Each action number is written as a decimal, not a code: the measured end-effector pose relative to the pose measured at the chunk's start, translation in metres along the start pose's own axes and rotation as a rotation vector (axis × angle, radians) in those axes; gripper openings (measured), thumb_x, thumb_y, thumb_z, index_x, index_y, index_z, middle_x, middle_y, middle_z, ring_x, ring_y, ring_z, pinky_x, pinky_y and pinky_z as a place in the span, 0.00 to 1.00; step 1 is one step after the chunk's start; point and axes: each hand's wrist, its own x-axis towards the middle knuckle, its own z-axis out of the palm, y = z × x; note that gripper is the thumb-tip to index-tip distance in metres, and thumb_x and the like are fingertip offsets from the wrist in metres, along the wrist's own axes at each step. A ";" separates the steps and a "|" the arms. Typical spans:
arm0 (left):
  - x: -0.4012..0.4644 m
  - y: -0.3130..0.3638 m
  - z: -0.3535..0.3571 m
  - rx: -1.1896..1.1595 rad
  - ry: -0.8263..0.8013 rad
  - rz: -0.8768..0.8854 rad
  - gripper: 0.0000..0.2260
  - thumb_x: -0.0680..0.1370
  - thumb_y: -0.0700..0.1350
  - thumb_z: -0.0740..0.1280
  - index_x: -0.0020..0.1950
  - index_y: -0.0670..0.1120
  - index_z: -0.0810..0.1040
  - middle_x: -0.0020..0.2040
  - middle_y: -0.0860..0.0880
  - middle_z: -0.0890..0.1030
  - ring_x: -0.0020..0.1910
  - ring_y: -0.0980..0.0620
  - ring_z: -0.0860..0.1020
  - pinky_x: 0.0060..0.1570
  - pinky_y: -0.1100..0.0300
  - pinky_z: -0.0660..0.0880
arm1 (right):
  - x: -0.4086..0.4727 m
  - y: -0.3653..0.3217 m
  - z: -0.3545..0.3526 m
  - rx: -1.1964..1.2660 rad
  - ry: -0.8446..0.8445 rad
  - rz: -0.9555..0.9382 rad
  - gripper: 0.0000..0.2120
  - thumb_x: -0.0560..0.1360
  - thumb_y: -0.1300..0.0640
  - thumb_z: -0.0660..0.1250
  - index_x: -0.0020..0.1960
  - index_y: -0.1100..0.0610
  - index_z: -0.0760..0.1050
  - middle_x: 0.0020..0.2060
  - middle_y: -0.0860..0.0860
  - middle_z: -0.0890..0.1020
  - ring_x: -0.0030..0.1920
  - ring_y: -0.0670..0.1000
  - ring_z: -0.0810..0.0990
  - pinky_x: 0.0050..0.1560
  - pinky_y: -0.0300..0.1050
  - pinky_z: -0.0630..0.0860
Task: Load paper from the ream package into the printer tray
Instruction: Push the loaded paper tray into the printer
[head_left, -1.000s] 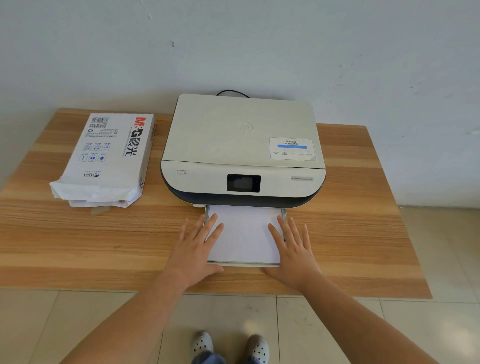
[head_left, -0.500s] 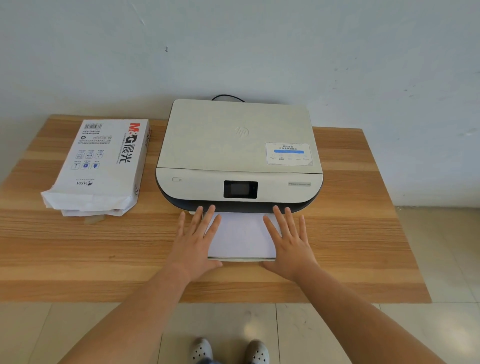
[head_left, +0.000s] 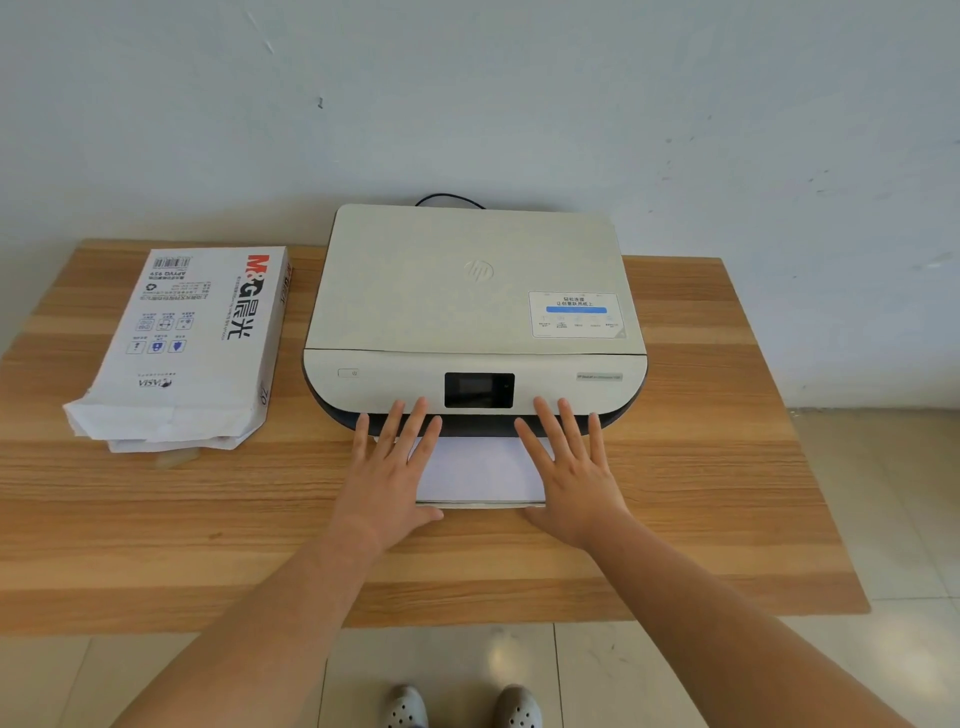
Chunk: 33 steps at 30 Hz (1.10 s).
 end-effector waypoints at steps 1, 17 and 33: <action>0.001 0.000 0.000 0.001 0.000 -0.001 0.51 0.69 0.71 0.61 0.74 0.50 0.30 0.75 0.47 0.27 0.73 0.45 0.29 0.71 0.37 0.36 | 0.002 0.001 0.000 -0.008 -0.001 -0.001 0.52 0.68 0.33 0.66 0.78 0.50 0.38 0.77 0.56 0.36 0.76 0.61 0.32 0.73 0.67 0.38; 0.033 -0.009 -0.009 0.037 0.070 -0.013 0.52 0.70 0.68 0.64 0.75 0.48 0.32 0.75 0.45 0.27 0.74 0.42 0.31 0.72 0.37 0.40 | 0.032 0.010 -0.014 -0.028 0.057 0.020 0.54 0.67 0.35 0.69 0.78 0.51 0.37 0.78 0.57 0.37 0.76 0.62 0.34 0.74 0.67 0.42; 0.042 -0.016 -0.006 0.052 0.089 0.072 0.53 0.68 0.68 0.67 0.77 0.45 0.40 0.77 0.44 0.34 0.75 0.40 0.35 0.74 0.38 0.46 | 0.039 0.014 -0.012 -0.003 0.057 -0.001 0.56 0.65 0.36 0.70 0.79 0.56 0.41 0.78 0.58 0.39 0.76 0.63 0.36 0.74 0.67 0.47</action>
